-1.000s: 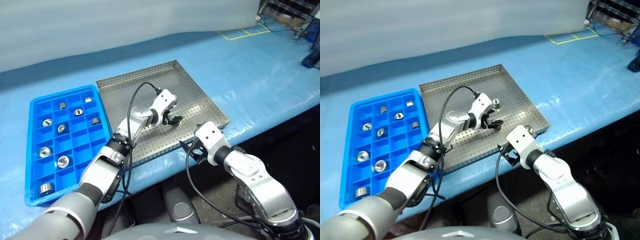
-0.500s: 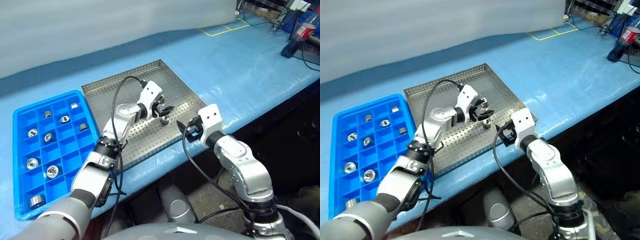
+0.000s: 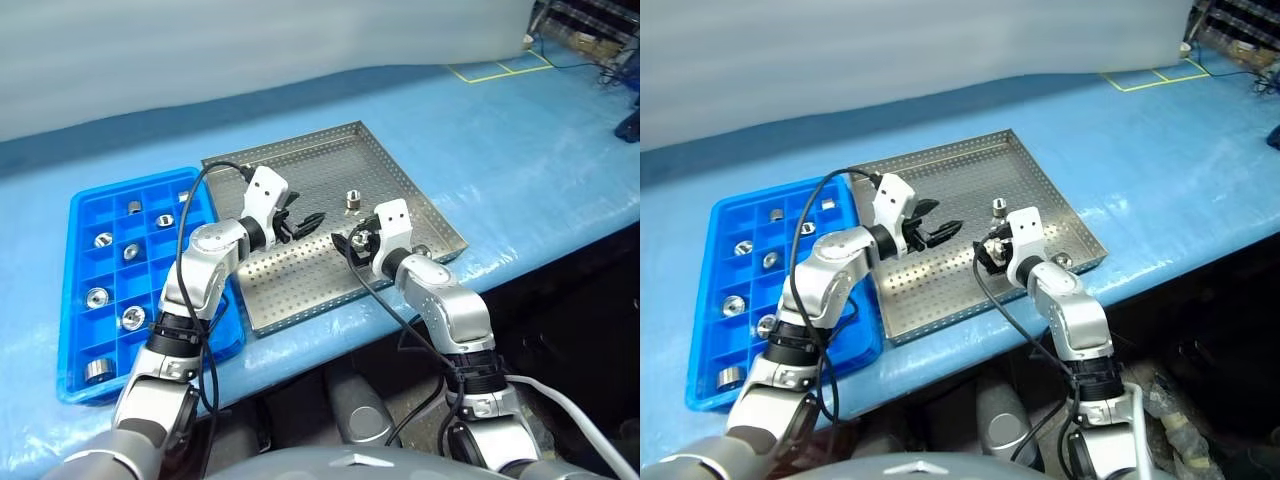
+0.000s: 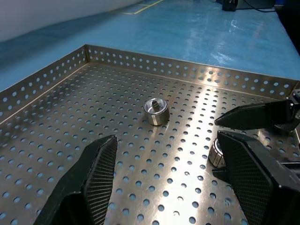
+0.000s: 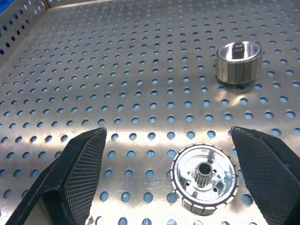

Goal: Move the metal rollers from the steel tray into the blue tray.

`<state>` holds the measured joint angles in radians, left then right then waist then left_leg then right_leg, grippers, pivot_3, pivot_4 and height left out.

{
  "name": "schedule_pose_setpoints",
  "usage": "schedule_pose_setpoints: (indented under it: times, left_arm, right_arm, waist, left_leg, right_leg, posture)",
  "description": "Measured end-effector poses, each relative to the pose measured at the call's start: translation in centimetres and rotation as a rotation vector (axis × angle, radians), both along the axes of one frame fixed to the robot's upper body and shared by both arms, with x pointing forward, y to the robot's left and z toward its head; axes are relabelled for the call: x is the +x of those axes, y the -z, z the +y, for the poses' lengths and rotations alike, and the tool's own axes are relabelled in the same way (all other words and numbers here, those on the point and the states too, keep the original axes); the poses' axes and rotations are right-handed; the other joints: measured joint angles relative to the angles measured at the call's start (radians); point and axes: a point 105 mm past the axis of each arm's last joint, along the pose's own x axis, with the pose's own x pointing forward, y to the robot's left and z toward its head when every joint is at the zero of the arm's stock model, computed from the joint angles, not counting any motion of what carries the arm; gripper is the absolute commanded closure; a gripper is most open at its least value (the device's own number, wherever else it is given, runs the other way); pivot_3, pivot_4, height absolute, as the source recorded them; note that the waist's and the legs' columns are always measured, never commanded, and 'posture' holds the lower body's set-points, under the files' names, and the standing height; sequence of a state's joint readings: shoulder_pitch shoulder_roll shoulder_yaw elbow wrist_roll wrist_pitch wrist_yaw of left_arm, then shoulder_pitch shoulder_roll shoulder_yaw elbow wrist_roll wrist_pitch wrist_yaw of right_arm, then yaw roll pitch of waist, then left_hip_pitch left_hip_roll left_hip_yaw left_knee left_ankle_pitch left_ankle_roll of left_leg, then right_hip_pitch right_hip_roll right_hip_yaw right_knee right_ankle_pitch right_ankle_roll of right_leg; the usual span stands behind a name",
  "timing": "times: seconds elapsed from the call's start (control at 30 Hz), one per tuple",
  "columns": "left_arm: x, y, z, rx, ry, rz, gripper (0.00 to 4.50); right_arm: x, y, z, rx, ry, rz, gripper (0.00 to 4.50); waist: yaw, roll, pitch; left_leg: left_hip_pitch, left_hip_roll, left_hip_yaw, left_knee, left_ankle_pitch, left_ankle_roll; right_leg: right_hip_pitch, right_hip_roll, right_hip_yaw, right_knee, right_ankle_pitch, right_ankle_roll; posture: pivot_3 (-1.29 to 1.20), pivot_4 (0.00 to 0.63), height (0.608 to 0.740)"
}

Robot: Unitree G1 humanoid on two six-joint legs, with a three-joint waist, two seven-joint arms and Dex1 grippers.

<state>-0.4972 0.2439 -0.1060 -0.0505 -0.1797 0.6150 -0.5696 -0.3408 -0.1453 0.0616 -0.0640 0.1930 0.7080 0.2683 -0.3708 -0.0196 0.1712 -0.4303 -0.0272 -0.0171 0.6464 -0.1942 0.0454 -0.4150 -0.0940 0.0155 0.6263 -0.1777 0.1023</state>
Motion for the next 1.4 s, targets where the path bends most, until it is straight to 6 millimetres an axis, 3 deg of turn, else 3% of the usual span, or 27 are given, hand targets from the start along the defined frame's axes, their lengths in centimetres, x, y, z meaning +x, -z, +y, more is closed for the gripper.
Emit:
schedule_pose_setpoints:
  times: [0.03, 0.17, 0.23, 0.4, 0.6, 0.77, 0.97, 1.2, 1.4]
  left_arm:
    - [0.0, 0.1, 0.1, 0.001, -0.006, 0.006, 0.75]
    - [-0.3, -0.2, 0.3, 0.007, -0.011, -0.007, 0.75]
    - [-0.4, -0.4, 0.5, 0.006, -0.010, -0.010, 0.75]
    - [-1.1, 0.0, 0.8, 0.022, 0.021, 0.007, 0.75]
    - [-2.4, -0.4, 2.6, 0.088, 0.025, -0.010, 0.75]
    - [-4.0, -1.6, 8.2, 0.178, -0.122, -0.041, 0.75]
    - [-7.3, -2.8, 11.8, 0.234, -0.214, -0.062, 0.75]
    - [-9.6, -2.6, 14.5, 0.227, -0.383, -0.045, 0.75]
    - [-10.8, -0.5, 14.3, 0.188, -0.417, 0.030, 0.75]
  right_arm:
    - [0.0, 0.3, -0.1, -0.009, 0.010, 0.011, 0.56]
    - [0.1, 0.9, -0.5, -0.051, 0.027, 0.032, 1.84]
    - [0.1, 1.0, -0.4, -0.060, 0.029, 0.032, 1.84]
    - [0.1, 1.0, -0.4, -0.066, 0.026, 0.031, 2.80]
    - [-0.2, -0.2, 0.9, -0.061, -0.026, -0.018, 2.79]
    - [-0.4, -4.4, 3.3, -0.013, -0.114, -0.152, 2.79]
    - [-1.4, -7.9, 8.0, 0.099, -0.311, -0.227, 2.79]
    - [-2.1, -6.5, 14.6, 0.136, -0.529, -0.144, 2.79]
    - [-0.9, -6.3, 17.1, 0.140, -0.579, -0.144, 2.79]
  waist:
    - [0.009, 0.000, 0.000]
    - [0.032, 0.001, 0.000]
    - [0.042, 0.001, 0.000]
    - [0.054, 0.001, 0.000]
    - [0.061, 0.003, 0.001]
    - [0.067, 0.004, 0.002]
    - [0.115, 0.004, 0.002]
    - [0.207, 0.005, 0.002]
    - [0.281, 0.004, 0.002]
  left_leg:
    - [0.000, 0.000, 0.000, 0.000, 0.000, 0.000]
    - [-0.001, 0.000, 0.000, 0.000, 0.000, 0.000]
    - [0.000, 0.000, 0.000, 0.000, 0.000, 0.000]
    - [0.000, 0.000, 0.000, 0.000, 0.000, 0.000]
    - [-0.001, 0.000, 0.000, -0.001, 0.000, -0.001]
    - [0.000, 0.002, -0.001, -0.001, -0.001, -0.002]
    - [0.000, 0.002, -0.002, -0.002, -0.002, -0.004]
    - [0.000, 0.002, -0.003, -0.002, -0.002, -0.006]
    - [0.000, 0.002, -0.002, -0.002, -0.005, -0.012]
  right_leg:
    - [0.000, 0.000, 0.000, 0.000, 0.000, 0.000]
    - [-0.001, 0.000, 0.000, 0.000, 0.000, 0.000]
    - [-0.001, 0.000, 0.000, 0.000, 0.000, 0.000]
    - [-0.001, 0.000, 0.000, 0.000, 0.000, -0.001]
    - [-0.002, 0.000, 0.000, 0.001, -0.001, -0.003]
    - [-0.004, 0.002, 0.000, 0.002, -0.003, -0.005]
    - [-0.004, 0.002, -0.001, 0.002, -0.002, -0.012]
    - [-0.011, 0.002, -0.003, 0.002, -0.001, -0.016]
    - [-0.011, 0.002, -0.004, 0.002, -0.001, -0.020]
  posture:
    - [-0.33, 0.150, 0.740]
    - [-0.33, 0.150, 0.740]
    - [-0.33, 0.150, 0.740]
    - [-0.32, 0.150, 0.740]
    - [-0.29, 0.150, 0.740]
    - [-0.24, 0.150, 0.740]
    - [-0.14, 0.150, 0.740]
    - [-0.05, 0.150, 0.740]
    - [-0.02, 0.150, 0.740]
